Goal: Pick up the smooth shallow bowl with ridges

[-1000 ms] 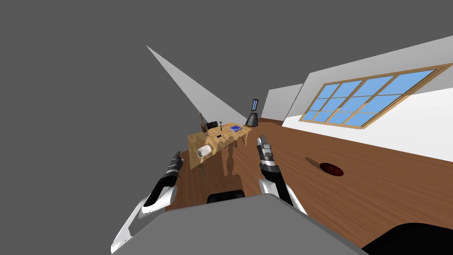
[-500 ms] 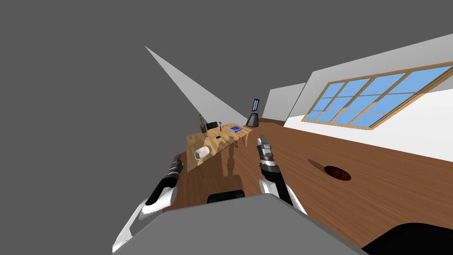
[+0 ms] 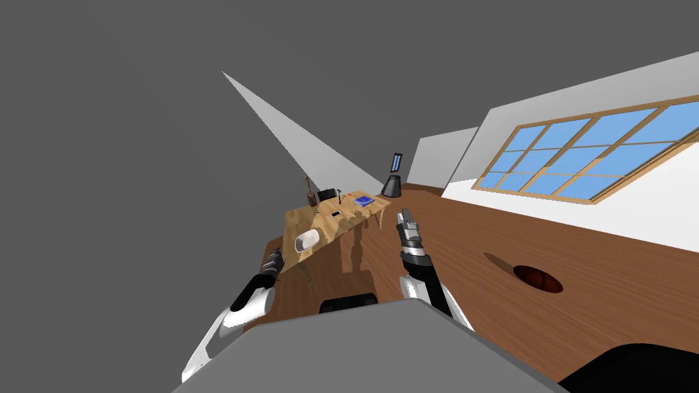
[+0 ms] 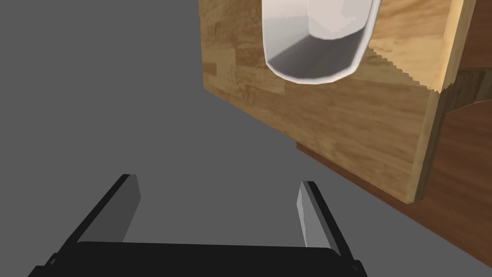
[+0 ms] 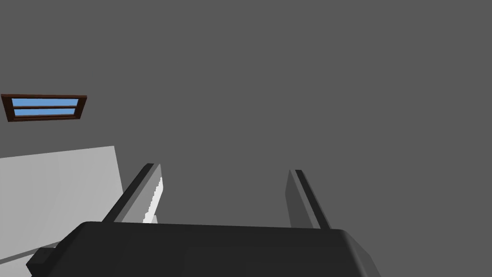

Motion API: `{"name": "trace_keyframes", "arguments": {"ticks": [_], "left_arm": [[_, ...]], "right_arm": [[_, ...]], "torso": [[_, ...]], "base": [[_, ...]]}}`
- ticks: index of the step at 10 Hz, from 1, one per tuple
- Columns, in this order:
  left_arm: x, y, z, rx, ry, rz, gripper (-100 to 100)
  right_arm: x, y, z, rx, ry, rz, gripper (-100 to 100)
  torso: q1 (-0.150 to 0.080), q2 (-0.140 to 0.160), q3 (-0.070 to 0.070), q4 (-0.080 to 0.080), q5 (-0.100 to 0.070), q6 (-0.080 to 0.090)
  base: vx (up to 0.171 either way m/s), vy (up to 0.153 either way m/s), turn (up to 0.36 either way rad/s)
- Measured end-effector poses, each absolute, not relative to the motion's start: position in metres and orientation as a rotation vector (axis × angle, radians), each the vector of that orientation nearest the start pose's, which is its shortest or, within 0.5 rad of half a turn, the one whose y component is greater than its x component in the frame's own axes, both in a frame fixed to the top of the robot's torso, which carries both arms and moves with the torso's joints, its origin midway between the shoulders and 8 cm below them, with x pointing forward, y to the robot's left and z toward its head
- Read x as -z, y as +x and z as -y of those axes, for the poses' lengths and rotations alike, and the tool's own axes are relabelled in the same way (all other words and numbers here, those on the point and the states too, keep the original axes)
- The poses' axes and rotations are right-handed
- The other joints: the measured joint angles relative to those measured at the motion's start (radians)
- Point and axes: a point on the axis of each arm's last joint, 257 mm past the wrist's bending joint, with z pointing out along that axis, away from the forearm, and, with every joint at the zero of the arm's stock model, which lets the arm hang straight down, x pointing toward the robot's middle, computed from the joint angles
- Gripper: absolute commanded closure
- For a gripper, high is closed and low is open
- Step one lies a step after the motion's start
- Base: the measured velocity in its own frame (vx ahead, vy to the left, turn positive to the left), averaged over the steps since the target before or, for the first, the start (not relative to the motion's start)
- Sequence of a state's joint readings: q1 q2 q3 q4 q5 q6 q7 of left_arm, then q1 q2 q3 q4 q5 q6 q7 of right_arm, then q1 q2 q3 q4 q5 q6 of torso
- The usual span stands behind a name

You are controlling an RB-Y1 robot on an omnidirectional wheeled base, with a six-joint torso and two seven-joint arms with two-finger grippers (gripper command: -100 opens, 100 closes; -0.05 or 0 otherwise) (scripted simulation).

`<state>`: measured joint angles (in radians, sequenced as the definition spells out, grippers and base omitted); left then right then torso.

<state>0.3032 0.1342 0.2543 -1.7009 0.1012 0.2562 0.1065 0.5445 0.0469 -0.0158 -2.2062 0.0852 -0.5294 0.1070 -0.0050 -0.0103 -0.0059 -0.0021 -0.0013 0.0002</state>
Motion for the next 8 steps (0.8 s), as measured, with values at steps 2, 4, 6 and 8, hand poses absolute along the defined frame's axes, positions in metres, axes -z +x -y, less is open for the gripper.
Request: {"name": "trace_keyframes", "arguments": {"ticks": [2,4,6,8], "left_arm": [[0.366,0.400,-0.435,0.755,-1.745,-1.178,-100],[0.393,0.390,-0.429,0.729,-1.830,-1.204,-100],[0.414,0.382,-0.426,0.703,-1.904,-1.229,-100],[0.431,0.371,-0.422,0.678,-1.968,-1.251,-100]], "right_arm": [[0.018,0.348,0.286,-1.101,0.658,-0.713,0],[0.018,0.348,0.286,-1.101,0.658,-0.713,0],[0.018,0.348,0.286,-1.101,0.658,-0.713,0],[0.018,0.348,0.286,-1.101,0.658,-0.713,0]], "torso": [[-0.002,-0.002,-0.001,-0.001,-0.001,0.000],[0.000,-0.002,-0.001,0.000,0.000,0.000],[-0.002,-0.001,0.000,0.000,-0.001,0.000],[0.002,0.000,0.000,0.000,0.000,0.000]], "base": [[0.173,-0.105,0.045],[0.150,-0.092,0.047],[0.151,-0.097,0.042],[0.134,-0.055,0.029]]}}
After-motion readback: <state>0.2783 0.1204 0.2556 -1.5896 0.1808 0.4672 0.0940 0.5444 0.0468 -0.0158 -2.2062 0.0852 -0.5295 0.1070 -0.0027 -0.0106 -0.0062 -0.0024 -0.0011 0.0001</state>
